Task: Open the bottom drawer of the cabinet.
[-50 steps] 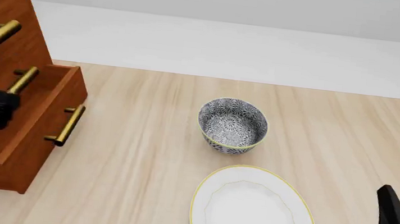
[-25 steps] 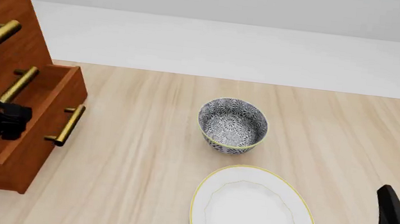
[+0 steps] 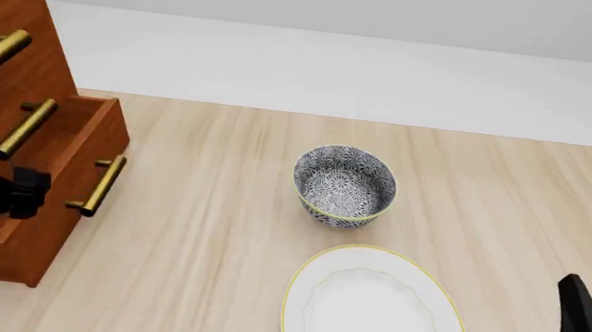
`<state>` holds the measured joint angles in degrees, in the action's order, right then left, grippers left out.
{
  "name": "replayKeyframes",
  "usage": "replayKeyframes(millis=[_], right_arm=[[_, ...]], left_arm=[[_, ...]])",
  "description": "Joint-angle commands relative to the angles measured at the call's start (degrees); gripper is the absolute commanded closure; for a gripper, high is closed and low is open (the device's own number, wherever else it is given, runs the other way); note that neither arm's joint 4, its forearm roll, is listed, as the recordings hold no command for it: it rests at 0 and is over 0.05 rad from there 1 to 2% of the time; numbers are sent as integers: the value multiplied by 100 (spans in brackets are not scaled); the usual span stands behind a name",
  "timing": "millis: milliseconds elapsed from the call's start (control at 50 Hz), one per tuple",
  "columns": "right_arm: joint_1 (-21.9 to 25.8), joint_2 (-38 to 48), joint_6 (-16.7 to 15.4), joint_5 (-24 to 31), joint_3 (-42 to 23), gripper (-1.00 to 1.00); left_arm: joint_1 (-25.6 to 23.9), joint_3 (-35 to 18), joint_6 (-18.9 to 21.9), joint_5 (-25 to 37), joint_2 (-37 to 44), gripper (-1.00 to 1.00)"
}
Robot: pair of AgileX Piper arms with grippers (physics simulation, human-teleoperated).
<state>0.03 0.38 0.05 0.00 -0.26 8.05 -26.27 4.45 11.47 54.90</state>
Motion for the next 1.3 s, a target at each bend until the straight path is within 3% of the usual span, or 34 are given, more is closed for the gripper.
replayKeyframes(millis=[20,380,560,1300], right_arm=[[-1,2,0,0,0,-100],[0,0,0,0,0,-100],[-1,0,2,0,0,-100],[0,0,1,0,0,-100]], left_arm=[[91,87,53,-154,166,-100],[72,152,58,-443,558,-100],[-40,292,-265,-534,622,-100],[181,709,-112,-1317,1277,-100]])
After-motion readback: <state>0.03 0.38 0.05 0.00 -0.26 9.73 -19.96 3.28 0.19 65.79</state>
